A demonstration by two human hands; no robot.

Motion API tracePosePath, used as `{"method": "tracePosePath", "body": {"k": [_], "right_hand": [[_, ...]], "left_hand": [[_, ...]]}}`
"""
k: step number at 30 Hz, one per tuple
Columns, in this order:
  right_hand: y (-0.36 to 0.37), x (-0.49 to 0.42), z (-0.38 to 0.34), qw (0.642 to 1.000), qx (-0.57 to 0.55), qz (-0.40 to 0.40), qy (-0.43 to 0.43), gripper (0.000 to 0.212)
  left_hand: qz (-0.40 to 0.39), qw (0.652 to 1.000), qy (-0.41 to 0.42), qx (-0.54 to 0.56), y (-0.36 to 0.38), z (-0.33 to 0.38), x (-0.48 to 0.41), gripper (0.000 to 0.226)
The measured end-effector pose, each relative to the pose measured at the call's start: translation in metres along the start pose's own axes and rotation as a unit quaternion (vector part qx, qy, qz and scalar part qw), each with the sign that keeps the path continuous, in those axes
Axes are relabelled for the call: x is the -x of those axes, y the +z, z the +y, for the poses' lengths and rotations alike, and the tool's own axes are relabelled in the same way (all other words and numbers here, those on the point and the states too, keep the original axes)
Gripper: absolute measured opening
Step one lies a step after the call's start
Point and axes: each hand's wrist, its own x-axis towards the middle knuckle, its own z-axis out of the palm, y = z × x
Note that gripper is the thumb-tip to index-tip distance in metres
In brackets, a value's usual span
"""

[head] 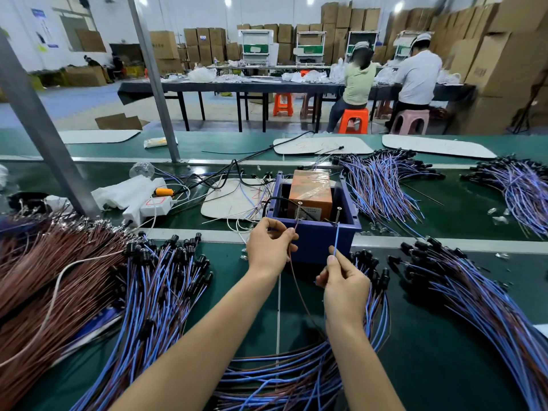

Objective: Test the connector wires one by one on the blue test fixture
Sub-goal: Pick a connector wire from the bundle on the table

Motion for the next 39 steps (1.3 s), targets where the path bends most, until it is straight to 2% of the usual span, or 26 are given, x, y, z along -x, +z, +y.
{"method": "tracePosePath", "body": {"k": [24, 39], "right_hand": [[0.001, -0.011, 0.006, 1.0, 0.019, -0.006, 0.018, 0.028], [-0.005, -0.012, 0.007, 0.993, 0.108, 0.008, -0.043, 0.029]], "left_hand": [[-0.003, 1.0, -0.003, -0.007, 0.003, -0.001, -0.004, 0.013], [-0.008, 1.0, -0.013, 0.015, 0.005, -0.004, -0.004, 0.014]]}}
